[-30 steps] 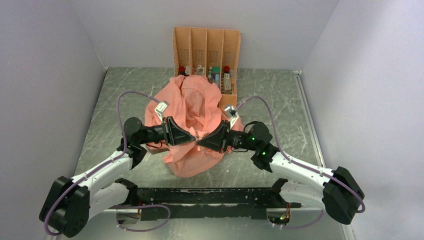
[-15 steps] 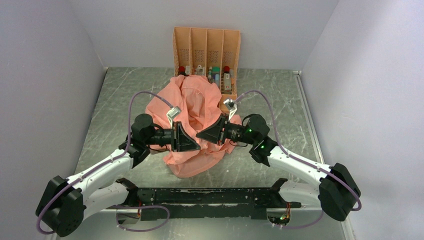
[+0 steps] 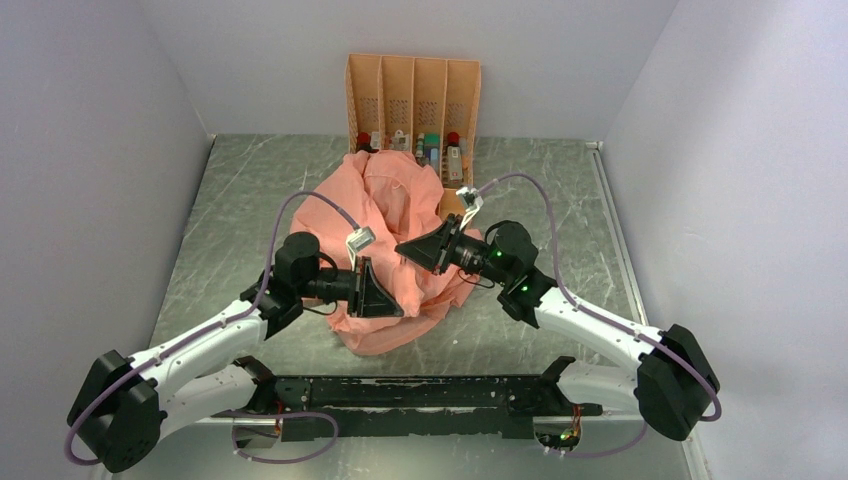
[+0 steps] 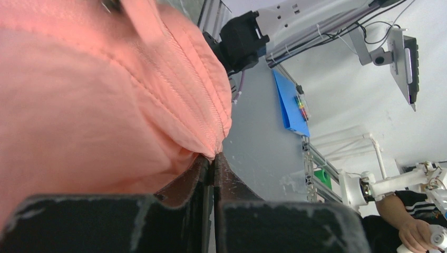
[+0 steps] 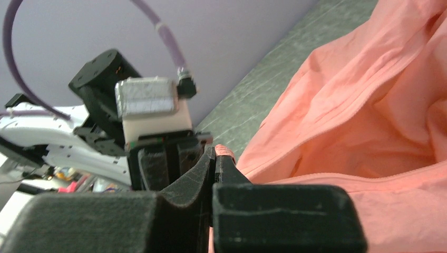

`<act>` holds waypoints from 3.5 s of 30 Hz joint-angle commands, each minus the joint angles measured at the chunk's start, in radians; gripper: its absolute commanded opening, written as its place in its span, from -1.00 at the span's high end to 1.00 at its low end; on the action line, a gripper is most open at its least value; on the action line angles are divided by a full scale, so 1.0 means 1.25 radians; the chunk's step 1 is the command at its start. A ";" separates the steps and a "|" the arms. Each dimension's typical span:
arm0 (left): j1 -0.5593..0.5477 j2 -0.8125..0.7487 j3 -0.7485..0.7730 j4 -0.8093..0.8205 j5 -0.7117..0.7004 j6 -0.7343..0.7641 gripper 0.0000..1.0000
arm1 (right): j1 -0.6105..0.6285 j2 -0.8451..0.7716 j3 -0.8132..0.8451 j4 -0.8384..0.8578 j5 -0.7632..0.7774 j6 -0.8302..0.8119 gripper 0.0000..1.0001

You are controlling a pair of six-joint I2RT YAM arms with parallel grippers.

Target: Zip up the jacket

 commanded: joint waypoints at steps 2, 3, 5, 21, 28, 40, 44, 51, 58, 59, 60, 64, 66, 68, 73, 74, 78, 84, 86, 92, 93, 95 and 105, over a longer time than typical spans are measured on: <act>-0.039 -0.028 -0.007 -0.085 -0.005 0.023 0.84 | -0.013 0.027 0.052 0.063 0.122 -0.054 1.00; -0.044 -0.034 -0.011 -0.093 -0.011 0.023 0.84 | -0.013 0.031 0.052 0.076 0.138 -0.057 1.00; -0.054 -0.042 -0.020 -0.105 -0.021 0.022 0.84 | -0.013 0.045 0.055 0.102 0.170 -0.065 1.00; -0.104 -0.120 0.021 -0.289 -0.305 0.041 0.66 | -0.021 0.047 0.120 0.110 0.240 -0.188 1.00; -0.104 -0.163 0.114 -0.381 -0.509 0.070 0.22 | -0.020 -0.009 0.106 0.080 0.186 -0.181 1.00; -0.104 -0.114 0.205 -0.254 -0.537 0.085 -0.64 | -0.014 -0.039 0.092 0.093 0.105 -0.109 1.00; -0.104 -0.088 0.215 -0.200 -0.535 0.064 -0.69 | -0.008 -0.050 0.093 0.094 0.095 -0.095 1.00; -0.104 -0.054 0.220 -0.097 -0.564 0.035 -0.71 | 0.004 -0.056 0.106 0.083 0.072 -0.090 1.00; -0.104 -0.027 0.236 -0.050 -0.579 0.034 -0.74 | 0.013 -0.060 0.105 0.103 0.031 -0.044 1.00; -0.104 -0.024 0.238 -0.047 -0.579 0.033 -0.74 | 0.015 -0.061 0.106 0.108 0.026 -0.036 1.00; -0.104 -0.022 0.237 -0.040 -0.579 0.031 -0.74 | 0.017 -0.060 0.107 0.114 0.018 -0.027 1.00; -0.104 -0.018 0.228 -0.003 -0.575 0.021 -0.75 | 0.026 -0.056 0.109 0.130 0.002 0.003 1.00; -0.104 -0.015 0.227 0.006 -0.570 0.020 -0.75 | 0.032 -0.052 0.110 0.137 -0.004 0.014 1.00; -0.104 -0.011 0.229 0.007 -0.570 0.022 -0.73 | 0.039 -0.048 0.111 0.146 -0.008 0.024 1.00; -0.104 -0.017 0.222 0.018 -0.567 0.027 -0.45 | 0.056 -0.042 0.115 0.153 -0.011 0.032 1.00; -0.104 -0.018 0.220 0.021 -0.564 0.029 -0.36 | 0.059 -0.042 0.115 0.154 -0.009 0.034 1.00; -0.104 -0.027 0.208 0.035 -0.547 0.030 0.05 | 0.064 -0.039 0.117 0.150 0.000 0.031 1.00; -0.104 -0.048 0.172 0.038 -0.517 0.018 0.80 | 0.064 -0.036 0.132 0.112 0.043 -0.017 1.00; -0.104 -0.053 0.163 0.030 -0.509 0.014 0.84 | 0.064 -0.031 0.134 0.107 0.065 -0.032 1.00; -0.104 -0.055 0.144 -0.039 -0.450 0.009 0.84 | 0.064 0.006 0.143 0.110 0.122 -0.060 1.00; -0.104 -0.057 0.136 -0.050 -0.442 0.005 0.84 | 0.064 0.012 0.143 0.111 0.139 -0.069 1.00; -0.104 -0.066 0.113 -0.063 -0.428 -0.006 0.84 | 0.064 0.021 0.144 0.119 0.172 -0.093 1.00; -0.104 -0.133 0.004 -0.110 -0.401 -0.077 0.84 | 0.050 0.084 0.173 0.154 0.278 -0.199 1.00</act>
